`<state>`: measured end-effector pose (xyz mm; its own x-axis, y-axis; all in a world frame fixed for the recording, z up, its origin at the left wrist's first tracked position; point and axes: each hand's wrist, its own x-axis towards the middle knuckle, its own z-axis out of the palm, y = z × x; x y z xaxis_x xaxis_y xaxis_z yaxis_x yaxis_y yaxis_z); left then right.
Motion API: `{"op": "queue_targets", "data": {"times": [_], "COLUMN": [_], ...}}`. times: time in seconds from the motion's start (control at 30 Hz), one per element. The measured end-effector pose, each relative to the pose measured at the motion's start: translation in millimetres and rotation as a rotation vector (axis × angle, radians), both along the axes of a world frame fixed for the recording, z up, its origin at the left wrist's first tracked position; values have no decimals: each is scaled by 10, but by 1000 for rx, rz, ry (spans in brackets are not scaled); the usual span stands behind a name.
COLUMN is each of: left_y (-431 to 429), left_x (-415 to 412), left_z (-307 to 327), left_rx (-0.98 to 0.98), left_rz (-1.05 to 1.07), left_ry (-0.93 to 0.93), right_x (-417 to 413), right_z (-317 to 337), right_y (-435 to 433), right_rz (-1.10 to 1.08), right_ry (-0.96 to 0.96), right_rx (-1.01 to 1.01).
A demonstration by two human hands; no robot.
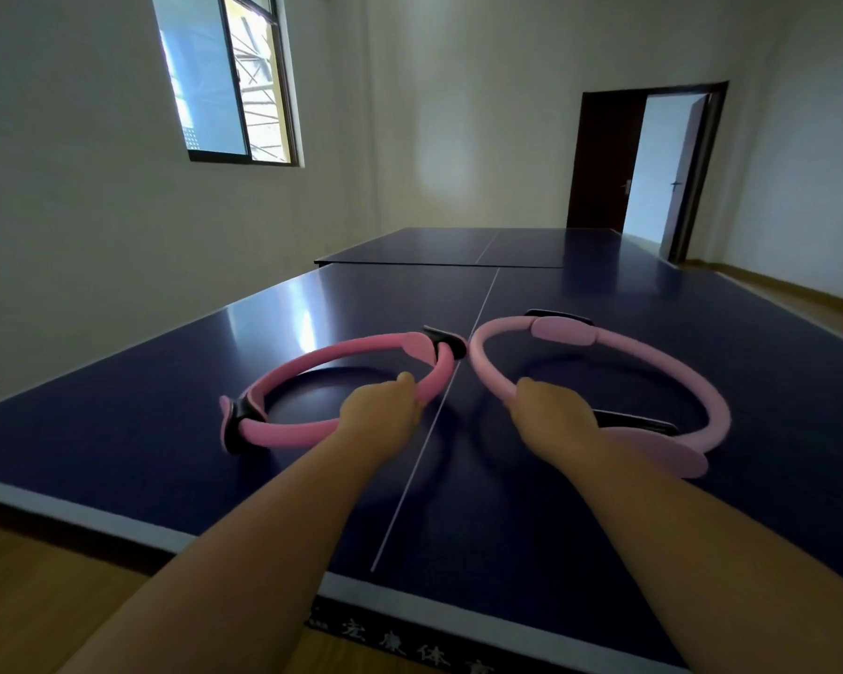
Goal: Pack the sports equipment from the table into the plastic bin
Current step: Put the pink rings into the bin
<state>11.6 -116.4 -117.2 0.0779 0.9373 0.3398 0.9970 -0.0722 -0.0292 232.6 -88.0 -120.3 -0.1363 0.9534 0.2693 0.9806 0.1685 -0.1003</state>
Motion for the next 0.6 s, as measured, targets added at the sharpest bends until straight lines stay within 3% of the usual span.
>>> {"op": "queue_targets", "data": {"times": [0.13,0.3,0.6], "left_y": [-115,-331,-978], "left_x": [-82,-188,-465], "left_z": [235,637,1105], "left_rx": [87,239,375], "left_rz": [57,53,-24], "left_ry": [-114,-234,-422], "right_x": [-157,-484,-1294], "right_z": [238,642,985], "right_y": [-179,-471,-1121], "right_rz": [4,112,459], "right_ry": [145,457,956], "right_rx": [97,199,99]}}
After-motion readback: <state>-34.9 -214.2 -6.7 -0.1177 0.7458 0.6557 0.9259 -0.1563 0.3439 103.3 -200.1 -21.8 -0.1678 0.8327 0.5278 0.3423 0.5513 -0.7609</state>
